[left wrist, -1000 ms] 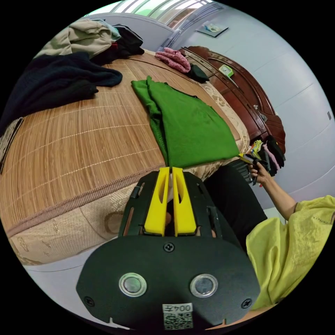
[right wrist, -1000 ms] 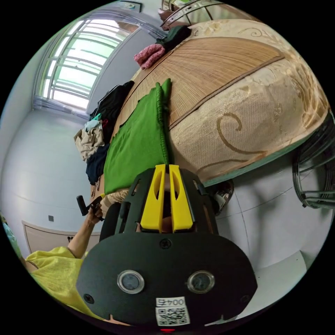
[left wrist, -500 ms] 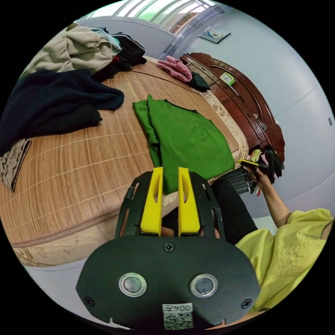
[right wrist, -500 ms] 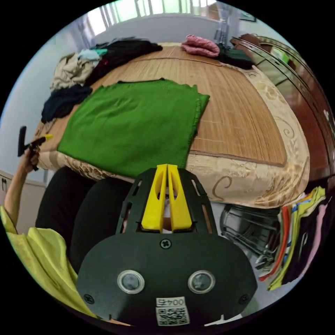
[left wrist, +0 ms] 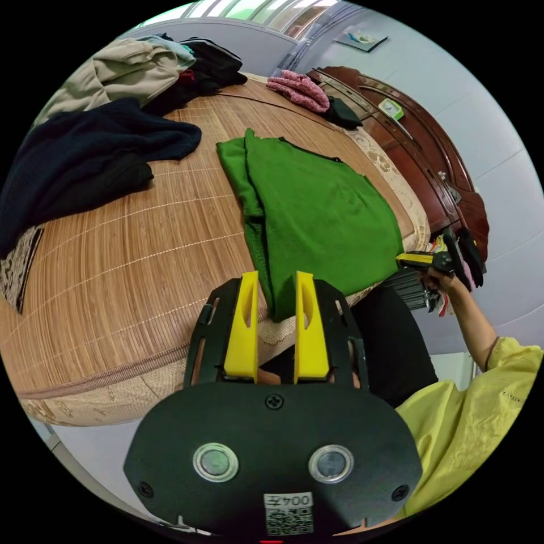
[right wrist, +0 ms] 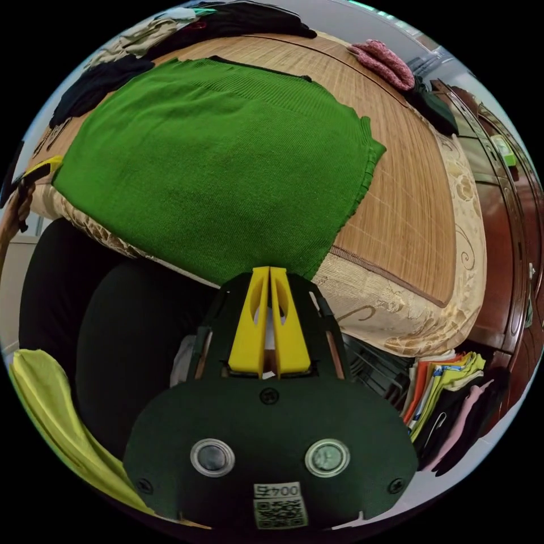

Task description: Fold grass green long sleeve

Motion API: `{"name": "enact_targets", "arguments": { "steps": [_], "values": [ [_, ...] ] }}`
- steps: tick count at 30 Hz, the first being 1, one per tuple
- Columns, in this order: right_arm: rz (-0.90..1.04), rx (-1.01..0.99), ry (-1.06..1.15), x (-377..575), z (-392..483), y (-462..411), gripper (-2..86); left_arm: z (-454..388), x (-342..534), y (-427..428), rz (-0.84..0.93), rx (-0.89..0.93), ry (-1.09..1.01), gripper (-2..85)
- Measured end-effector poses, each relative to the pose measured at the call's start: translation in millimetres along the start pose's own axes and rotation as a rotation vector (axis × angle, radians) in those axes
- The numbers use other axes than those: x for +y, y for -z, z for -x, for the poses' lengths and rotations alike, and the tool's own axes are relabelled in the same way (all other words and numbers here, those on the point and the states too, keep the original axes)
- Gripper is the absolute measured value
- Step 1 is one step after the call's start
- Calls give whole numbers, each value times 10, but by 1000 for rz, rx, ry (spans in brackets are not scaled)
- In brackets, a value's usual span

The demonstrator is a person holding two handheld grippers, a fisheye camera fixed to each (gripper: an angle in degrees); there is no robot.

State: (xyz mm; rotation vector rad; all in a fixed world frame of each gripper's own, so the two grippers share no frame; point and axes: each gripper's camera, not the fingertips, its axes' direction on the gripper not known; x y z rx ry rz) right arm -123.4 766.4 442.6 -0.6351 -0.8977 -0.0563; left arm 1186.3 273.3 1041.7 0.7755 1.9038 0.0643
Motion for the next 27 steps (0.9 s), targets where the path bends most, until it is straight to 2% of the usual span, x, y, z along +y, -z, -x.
{"name": "enact_targets", "arguments": {
  "steps": [3,6,12,16,20,24,27],
  "values": [
    [1,-28,-31,-95,10,25,-8,-145,-5,124,12,-107,-78,42],
    [2,-29,-30,-180,45,42,-8,-180,-29,357,4,-153,-67,28],
    [-32,-15,-30,-280,99,74,-8,-30,-64,855,-38,-62,58,18],
    [-112,-23,-38,-232,90,100,-8,-422,-156,1515,-106,-172,-25,13],
    [-132,-105,-84,-241,-15,122,-8,-742,-343,1946,-172,-206,-108,15],
    [-107,-259,-44,-348,-135,221,-8,-984,-765,1997,-72,-319,-206,12],
    [-98,-223,1,-479,-123,279,-8,-1064,-1035,1826,62,-424,-269,8]
  ]
}}
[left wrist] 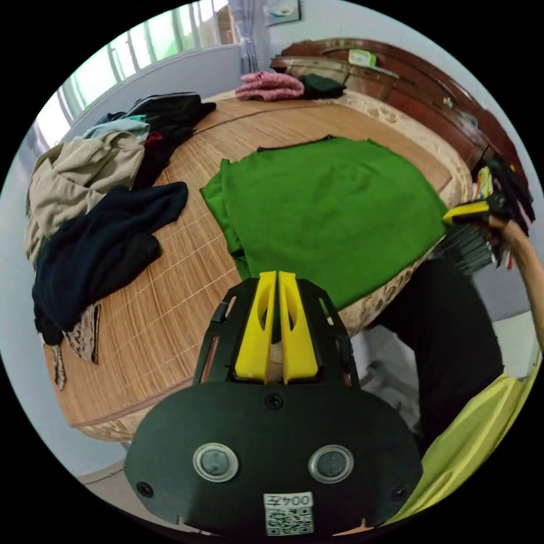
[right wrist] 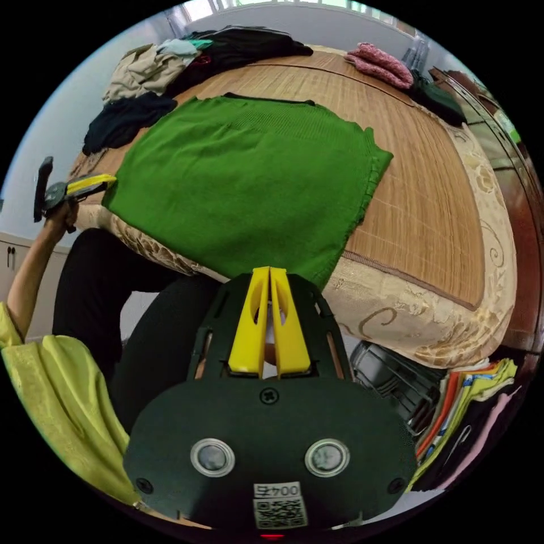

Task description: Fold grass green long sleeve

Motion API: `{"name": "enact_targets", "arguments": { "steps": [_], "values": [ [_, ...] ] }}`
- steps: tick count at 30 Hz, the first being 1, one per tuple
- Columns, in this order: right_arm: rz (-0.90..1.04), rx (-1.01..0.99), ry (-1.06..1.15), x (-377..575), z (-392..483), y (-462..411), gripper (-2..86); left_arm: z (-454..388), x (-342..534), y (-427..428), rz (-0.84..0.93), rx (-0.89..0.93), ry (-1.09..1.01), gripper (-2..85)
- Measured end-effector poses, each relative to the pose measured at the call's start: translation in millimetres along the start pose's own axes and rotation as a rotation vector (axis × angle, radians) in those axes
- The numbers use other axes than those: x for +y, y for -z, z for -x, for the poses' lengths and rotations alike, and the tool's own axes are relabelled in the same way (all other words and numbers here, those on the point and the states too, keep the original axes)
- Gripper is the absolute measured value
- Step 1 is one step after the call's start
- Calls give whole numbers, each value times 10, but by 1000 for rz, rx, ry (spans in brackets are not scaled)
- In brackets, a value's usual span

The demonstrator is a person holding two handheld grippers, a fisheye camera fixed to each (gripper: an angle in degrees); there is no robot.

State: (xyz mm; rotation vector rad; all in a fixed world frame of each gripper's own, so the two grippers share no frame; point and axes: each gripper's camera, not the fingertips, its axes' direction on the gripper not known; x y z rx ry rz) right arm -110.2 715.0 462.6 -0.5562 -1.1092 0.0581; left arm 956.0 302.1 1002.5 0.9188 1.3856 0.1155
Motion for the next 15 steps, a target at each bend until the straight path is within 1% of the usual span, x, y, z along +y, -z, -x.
{"name": "enact_targets", "arguments": {
  "steps": [1,3,5,9,13,15],
  "values": [
    [45,42,27,-66,33,-71,-8,-22,-95,-103,76,-2,-34,6],
    [129,88,66,-147,73,-241,-8,-9,-152,-13,28,-48,-25,4],
    [138,121,64,-197,71,-334,-8,11,-224,82,23,-75,-35,3],
    [163,73,38,-262,-71,-353,-8,116,-402,294,14,-113,-78,2],
    [174,-16,-1,-284,-258,-374,-8,404,-614,466,16,-61,-47,1],
    [169,-5,-2,-275,-288,-387,-8,520,-713,530,18,-44,-43,1]
  ]
}}
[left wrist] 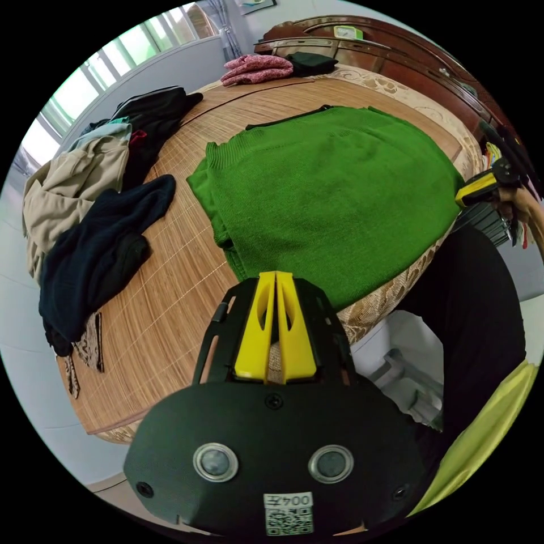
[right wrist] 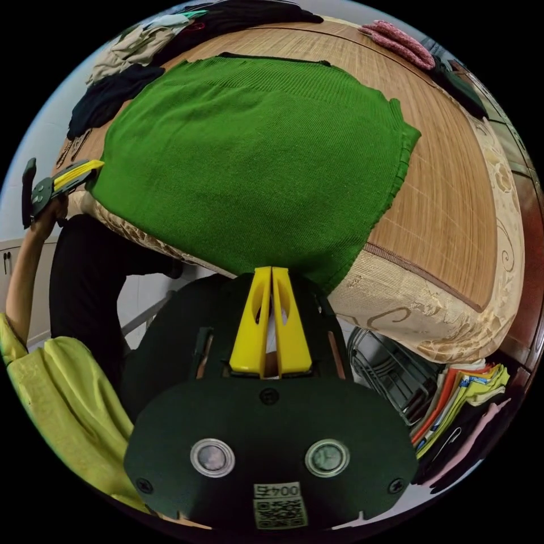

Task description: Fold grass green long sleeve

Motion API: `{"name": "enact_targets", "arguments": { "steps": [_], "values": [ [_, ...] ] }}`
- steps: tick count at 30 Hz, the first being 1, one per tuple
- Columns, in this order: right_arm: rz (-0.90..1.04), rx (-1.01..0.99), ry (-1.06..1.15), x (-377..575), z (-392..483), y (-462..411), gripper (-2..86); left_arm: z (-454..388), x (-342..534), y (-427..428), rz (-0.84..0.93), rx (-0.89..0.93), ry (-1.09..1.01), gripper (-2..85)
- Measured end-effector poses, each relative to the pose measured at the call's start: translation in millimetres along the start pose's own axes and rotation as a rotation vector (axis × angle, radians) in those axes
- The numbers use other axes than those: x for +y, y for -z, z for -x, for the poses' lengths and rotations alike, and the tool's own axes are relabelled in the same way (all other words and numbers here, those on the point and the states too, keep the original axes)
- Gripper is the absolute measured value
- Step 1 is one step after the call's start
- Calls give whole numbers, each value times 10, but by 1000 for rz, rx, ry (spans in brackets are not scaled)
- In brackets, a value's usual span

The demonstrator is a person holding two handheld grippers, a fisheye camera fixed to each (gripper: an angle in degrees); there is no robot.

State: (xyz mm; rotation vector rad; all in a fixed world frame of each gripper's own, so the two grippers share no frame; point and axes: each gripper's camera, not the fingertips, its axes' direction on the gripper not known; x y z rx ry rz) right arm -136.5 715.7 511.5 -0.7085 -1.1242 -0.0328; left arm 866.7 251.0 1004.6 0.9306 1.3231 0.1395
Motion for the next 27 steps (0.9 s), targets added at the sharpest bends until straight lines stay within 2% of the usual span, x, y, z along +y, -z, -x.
{"name": "enact_targets", "arguments": {
  "steps": [6,13,15,17,21,25,27],
  "values": [
    [-72,44,-46,106,-140,-80,-8,343,-330,170,11,19,9,2],
    [-64,-128,-191,203,-586,-108,-5,760,-842,307,50,54,18,4],
    [-138,-236,-204,258,-682,-9,-2,864,-995,339,66,55,16,6],
    [-354,-370,-222,390,-804,187,8,976,-1170,386,84,77,2,9],
    [-538,-522,-228,398,-1017,249,74,1403,-1704,660,63,300,4,18],
    [-749,-579,-206,247,-1253,193,84,1623,-2503,1093,-94,196,-110,36],
    [-781,-633,-168,103,-1341,123,83,1625,-2983,1103,-85,148,-200,48]
  ]
}}
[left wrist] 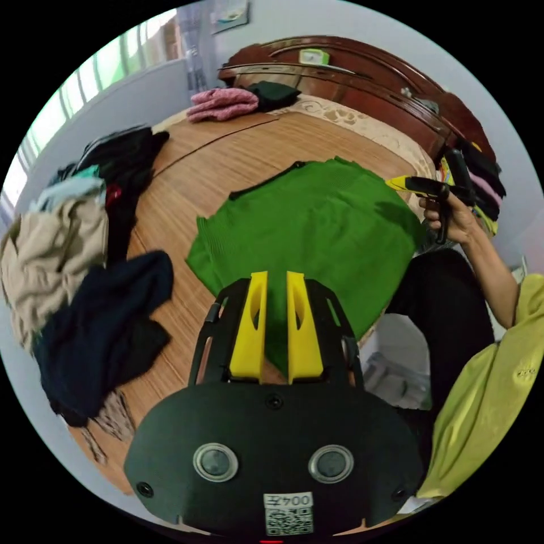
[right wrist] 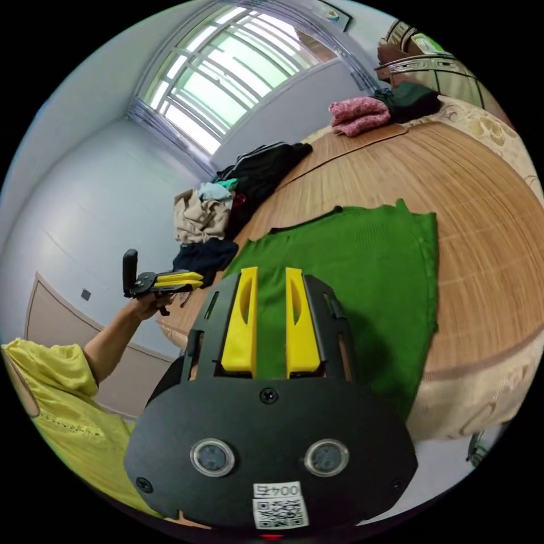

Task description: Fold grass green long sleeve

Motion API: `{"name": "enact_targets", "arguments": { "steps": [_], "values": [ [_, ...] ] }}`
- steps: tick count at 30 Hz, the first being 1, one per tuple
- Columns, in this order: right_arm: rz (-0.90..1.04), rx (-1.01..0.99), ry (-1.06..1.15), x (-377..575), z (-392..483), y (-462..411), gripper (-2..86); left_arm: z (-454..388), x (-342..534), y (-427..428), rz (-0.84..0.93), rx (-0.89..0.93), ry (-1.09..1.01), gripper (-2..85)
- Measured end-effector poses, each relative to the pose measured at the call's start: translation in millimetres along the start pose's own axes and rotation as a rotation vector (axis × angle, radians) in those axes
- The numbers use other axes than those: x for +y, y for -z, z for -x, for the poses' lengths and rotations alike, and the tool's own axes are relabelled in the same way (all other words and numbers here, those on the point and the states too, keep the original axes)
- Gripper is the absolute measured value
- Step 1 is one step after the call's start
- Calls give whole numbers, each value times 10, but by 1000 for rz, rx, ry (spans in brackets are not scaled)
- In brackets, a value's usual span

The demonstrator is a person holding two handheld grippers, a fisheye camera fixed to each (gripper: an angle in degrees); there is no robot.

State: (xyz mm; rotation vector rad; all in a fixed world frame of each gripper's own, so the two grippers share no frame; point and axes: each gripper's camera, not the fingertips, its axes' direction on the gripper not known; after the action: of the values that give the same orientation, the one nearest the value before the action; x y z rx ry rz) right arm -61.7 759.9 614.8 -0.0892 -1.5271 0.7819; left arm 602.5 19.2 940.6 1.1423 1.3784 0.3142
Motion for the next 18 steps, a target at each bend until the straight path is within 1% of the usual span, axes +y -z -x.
{"name": "enact_targets", "arguments": {
  "steps": [4,8,10,14,18],
  "values": [
    [20,-28,84,-128,-184,-256,90,287,-1093,-331,78,-43,-132,67],
    [107,-95,97,-189,-345,-460,98,517,-1942,-655,116,-37,-251,72],
    [125,-88,131,-249,-346,-526,97,650,-2452,-887,165,-21,-318,71],
    [207,-59,206,-323,-304,-730,95,787,-3064,-1154,209,6,-373,68],
    [278,-15,270,-329,-245,-897,96,780,-3548,-1368,273,-17,-469,67]
  ]
}}
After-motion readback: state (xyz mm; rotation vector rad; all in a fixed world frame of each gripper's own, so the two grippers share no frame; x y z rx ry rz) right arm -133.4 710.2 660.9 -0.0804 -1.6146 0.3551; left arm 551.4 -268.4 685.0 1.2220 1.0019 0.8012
